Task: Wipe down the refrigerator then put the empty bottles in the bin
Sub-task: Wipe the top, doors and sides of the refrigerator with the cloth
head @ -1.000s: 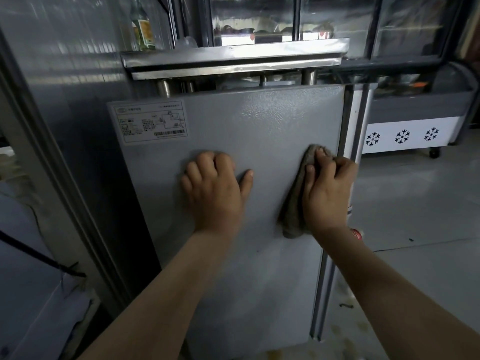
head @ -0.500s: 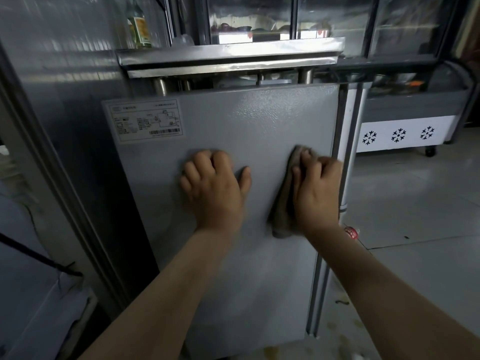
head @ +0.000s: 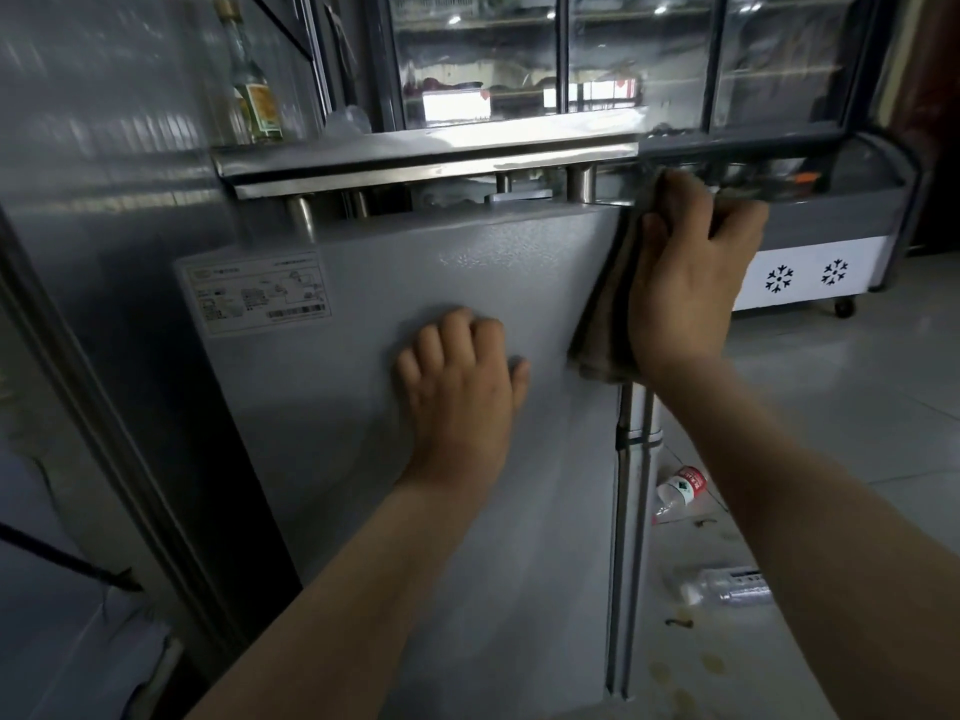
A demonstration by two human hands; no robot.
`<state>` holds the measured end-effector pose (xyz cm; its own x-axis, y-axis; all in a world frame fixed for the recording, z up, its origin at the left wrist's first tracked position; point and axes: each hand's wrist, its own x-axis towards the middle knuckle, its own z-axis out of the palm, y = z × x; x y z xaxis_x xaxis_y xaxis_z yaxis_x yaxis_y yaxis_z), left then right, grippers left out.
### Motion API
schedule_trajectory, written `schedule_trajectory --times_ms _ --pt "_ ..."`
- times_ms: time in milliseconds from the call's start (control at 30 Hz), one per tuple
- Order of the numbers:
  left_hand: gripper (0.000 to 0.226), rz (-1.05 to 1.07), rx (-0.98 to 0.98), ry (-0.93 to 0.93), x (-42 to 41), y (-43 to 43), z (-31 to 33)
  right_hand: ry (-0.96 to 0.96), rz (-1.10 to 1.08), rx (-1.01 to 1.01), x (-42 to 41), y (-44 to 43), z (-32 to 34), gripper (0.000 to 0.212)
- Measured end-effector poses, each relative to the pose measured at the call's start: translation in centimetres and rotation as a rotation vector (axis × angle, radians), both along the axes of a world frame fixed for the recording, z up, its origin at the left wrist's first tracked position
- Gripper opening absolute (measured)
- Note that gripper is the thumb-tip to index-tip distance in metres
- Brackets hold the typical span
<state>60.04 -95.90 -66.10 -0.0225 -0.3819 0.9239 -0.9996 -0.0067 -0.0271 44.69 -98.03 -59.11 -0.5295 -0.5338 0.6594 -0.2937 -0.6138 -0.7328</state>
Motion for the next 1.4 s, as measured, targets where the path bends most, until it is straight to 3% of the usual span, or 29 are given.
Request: schedule_trajectory --times_ms 67,233,633,933,1000,1033,1167,1233,1400 --pt "0.027 -0.034 -0.028 0.001 -1.0 -0.6 0.1 0.055 -0.025 0.015 -0.4 -0.6 0.0 0.016" --pt "0.025 -0.056 -0.05 0.073 -2.0 -1.2 -0.3 -0.171 0.134 0.074 -0.6 -0.6 -2.3 0.016" --pt "0.023 -0.139 -0.006 0.185 -2.6 -0.5 -2.0 -0.218 0.211 0.247 -0.6 0.5 -10.9 0.013" --pt "0.023 -0.135 0.131 0.27 -1.2 0.9 -3.7 -0.144 0.197 0.366 -1.1 1.9 -13.2 0.008" --pt "0.021 -0.167 0.107 0.293 -0.5 1.4 -3.8 0.009 0.129 0.374 -0.9 2.2 -13.4 0.022" --pt "0.019 -0.188 0.083 0.3 -0.1 1.7 -3.8 0.111 0.084 0.356 -0.5 2.4 -13.5 0.029" --pt "0.017 -0.22 0.018 0.336 2.6 3.2 -3.7 0.18 0.125 0.261 2.6 3.6 -12.7 0.026" --pt "0.021 -0.204 0.035 0.391 4.4 4.0 -3.8 0.317 0.059 0.19 4.8 4.0 -12.3 0.031" --pt "0.027 -0.15 0.053 0.426 9.5 5.9 -4.7 0.322 0.125 0.088 10.4 4.8 -12.0 0.034"
